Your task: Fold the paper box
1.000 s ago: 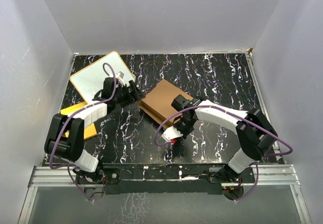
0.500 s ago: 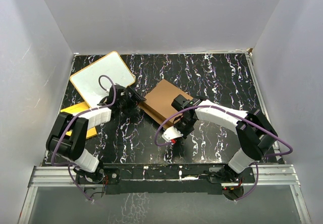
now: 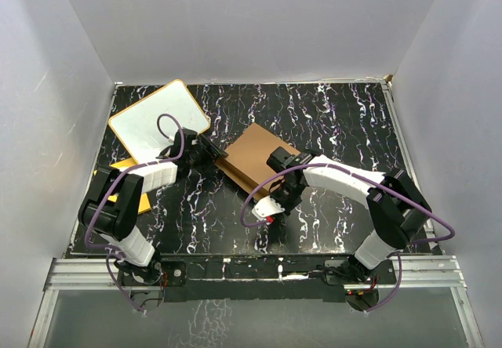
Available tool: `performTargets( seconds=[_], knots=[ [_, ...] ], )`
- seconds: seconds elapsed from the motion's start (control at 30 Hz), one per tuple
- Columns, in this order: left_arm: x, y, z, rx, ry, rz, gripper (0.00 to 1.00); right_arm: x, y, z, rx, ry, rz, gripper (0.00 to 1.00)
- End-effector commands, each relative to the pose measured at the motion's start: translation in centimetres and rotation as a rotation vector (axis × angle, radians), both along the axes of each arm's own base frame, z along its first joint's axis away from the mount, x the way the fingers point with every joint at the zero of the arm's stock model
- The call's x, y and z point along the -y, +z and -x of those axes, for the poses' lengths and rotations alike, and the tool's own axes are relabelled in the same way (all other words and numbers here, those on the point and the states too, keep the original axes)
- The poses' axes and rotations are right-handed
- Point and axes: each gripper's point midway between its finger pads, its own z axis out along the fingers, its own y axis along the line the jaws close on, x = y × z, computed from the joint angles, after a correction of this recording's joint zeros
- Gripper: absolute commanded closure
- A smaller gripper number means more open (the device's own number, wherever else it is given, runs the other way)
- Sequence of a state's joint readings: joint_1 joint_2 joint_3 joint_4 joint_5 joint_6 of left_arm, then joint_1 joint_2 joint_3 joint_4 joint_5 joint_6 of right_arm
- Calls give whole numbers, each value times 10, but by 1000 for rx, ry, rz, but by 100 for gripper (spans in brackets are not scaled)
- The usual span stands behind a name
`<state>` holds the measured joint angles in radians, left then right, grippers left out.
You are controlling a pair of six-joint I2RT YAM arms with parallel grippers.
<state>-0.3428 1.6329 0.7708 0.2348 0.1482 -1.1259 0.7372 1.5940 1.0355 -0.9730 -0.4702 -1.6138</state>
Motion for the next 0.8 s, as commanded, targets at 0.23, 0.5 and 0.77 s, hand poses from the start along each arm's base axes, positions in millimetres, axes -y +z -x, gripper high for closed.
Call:
performTargets(
  seconds=[0.23,0.5,0.77],
  knots=[
    [-13,-39,18,-103,-16,-102,50,-16,18,5,-28,8,-98,88],
    [-17,-57,33,-143,-33,-118,50,-33,27,-5,-19,-69,-165,83],
    [-18,-70,46,-171,-57,-120,49,-28,22,-2,-40,-143,-147,70]
  ],
)
